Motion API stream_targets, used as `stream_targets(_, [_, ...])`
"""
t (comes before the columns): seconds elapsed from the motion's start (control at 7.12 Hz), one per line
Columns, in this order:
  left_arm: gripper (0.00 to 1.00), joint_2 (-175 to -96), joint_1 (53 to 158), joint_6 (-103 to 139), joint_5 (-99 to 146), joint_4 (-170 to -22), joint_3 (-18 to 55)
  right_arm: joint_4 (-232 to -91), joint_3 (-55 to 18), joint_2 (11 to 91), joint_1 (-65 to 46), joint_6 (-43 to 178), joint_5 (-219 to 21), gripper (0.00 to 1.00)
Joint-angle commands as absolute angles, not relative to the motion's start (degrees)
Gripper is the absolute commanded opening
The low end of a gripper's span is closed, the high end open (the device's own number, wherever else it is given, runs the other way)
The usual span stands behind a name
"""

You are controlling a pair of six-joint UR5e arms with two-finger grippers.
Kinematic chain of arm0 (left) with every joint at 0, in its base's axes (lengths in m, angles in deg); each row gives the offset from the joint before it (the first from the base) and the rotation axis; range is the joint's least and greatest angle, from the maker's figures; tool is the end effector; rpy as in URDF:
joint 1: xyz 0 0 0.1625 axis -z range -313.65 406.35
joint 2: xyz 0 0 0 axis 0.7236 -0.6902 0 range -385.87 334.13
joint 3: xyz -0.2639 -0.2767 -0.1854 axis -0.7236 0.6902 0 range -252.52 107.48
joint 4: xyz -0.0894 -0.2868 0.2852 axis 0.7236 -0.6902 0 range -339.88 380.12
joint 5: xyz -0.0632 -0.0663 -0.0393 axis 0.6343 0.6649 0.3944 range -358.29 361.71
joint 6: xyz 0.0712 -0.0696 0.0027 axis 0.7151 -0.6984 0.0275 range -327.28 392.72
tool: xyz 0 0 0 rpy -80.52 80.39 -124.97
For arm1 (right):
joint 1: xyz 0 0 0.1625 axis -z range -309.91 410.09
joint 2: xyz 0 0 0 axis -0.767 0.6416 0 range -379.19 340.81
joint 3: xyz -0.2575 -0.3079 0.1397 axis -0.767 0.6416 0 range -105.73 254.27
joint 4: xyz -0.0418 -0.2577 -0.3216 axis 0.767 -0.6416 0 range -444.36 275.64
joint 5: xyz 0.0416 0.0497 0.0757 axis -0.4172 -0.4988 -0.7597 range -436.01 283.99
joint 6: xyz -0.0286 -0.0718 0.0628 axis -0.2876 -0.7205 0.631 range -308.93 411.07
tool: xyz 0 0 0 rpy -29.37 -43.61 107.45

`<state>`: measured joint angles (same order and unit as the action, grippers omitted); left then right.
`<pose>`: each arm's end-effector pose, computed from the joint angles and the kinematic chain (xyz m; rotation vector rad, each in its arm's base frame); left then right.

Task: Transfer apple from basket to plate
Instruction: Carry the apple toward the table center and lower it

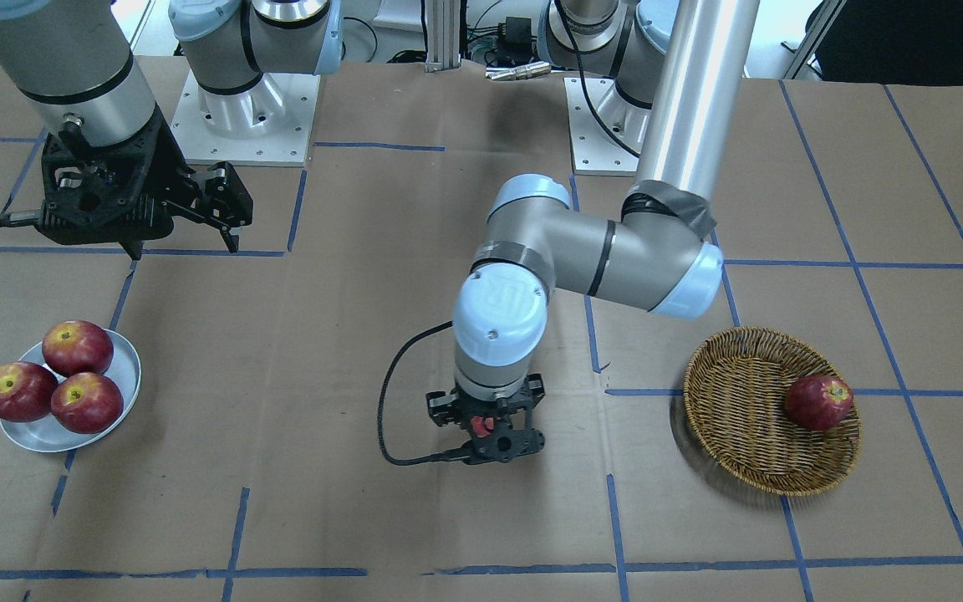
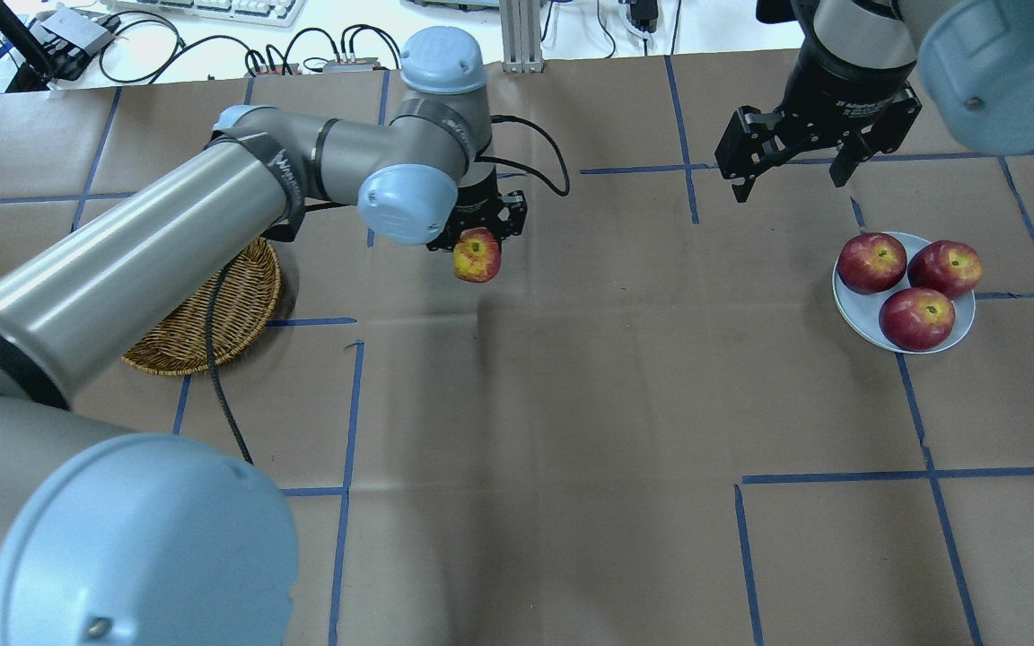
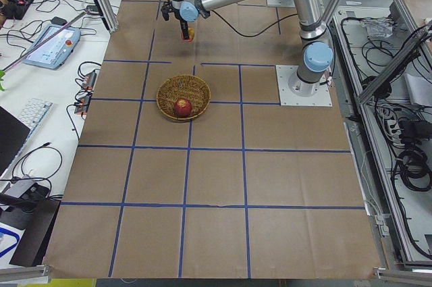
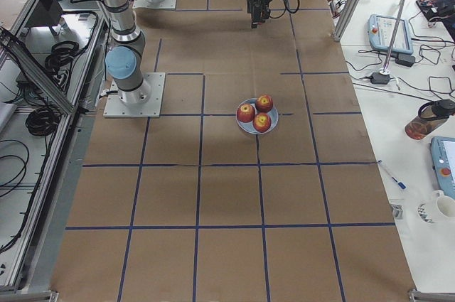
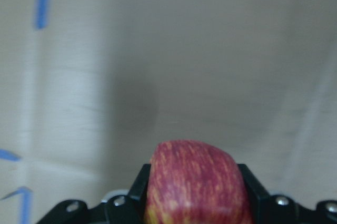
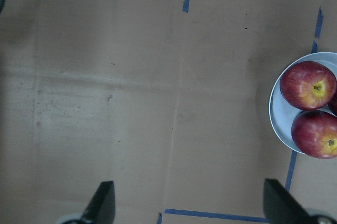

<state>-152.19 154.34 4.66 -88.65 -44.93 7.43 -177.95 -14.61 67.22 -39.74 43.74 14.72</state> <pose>-0.3426 -0.6256 0.2294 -0.2745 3.1145 0.0295 0.1306 -0.5204 0.4721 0.1950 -3.1213 0.0292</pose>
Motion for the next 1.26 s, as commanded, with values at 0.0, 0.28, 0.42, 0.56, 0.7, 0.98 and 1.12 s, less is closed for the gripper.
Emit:
stream_targets(0.0, [0.45, -156.56, 158.41, 1.52, -88.11, -45.09, 2.27, -177.96, -14.68, 67.29, -39.74, 43.6, 14.78, 1.0])
stream_targets(0.28, [0.45, -155.78, 158.42, 1.95, -88.11, -45.71, 4.89, -178.14, -15.11, 67.21, -39.74, 43.6, 14.78, 1.0])
stream_targets(0.42, [0.45, -155.34, 158.41, 1.87, -88.11, -45.1, 7.09, -178.14, -15.12, 67.21, -39.74, 43.6, 14.78, 1.0])
stream_targets(0.56, [0.45, -155.16, 158.07, 1.87, -87.85, -45.01, 7.54, -178.23, -15.29, 67.21, -39.74, 43.6, 14.61, 1.0])
stream_targets(0.7, [0.46, -155.16, 158.06, 1.78, -87.32, -45.01, 7.9, -178.23, -15.29, 67.21, -39.74, 43.6, 14.69, 1.0])
stream_targets(0.98, [0.55, -154.81, 158.06, 1.43, -87.23, -45.01, 8.07, -178.31, -15.21, 67.21, -39.74, 43.69, 14.6, 1.0])
stream_targets(1.12, [0.67, -154.8, 158.15, 1.43, -87.23, -45.09, 8.07, -178.4, -15.12, 67.21, -39.74, 43.69, 14.52, 1.0])
